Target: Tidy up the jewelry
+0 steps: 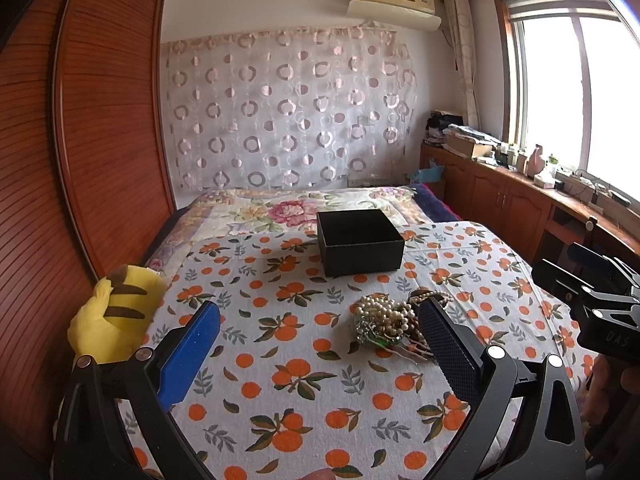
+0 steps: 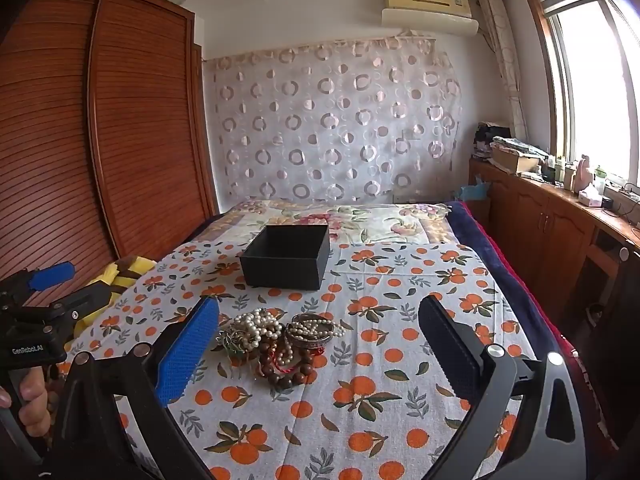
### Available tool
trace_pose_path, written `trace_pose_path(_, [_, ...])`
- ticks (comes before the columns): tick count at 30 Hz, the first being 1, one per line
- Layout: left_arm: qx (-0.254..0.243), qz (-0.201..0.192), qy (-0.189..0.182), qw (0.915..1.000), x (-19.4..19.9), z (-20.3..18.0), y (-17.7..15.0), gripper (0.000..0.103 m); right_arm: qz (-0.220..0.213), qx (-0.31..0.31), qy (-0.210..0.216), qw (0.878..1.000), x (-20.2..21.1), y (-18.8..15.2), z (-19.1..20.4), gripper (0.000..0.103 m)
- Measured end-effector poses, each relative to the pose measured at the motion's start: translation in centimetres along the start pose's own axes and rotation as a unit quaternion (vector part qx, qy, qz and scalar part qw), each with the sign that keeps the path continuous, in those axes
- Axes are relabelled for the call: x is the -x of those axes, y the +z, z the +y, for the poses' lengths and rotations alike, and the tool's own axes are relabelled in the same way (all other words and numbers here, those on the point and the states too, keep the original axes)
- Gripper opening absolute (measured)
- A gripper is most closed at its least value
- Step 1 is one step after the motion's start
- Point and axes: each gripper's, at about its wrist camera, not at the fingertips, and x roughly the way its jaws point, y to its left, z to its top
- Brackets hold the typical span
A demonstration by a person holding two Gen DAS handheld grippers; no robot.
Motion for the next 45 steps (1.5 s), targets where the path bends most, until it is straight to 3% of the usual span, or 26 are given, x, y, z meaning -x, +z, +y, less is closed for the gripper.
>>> trace_pose_path(45, [0.002, -0.005, -0.002, 1.0000, 0.18, 0.02, -0.04, 0.096, -0.001, 0.002, -0.001, 1.000, 0.28, 0.25, 0.05, 0.101])
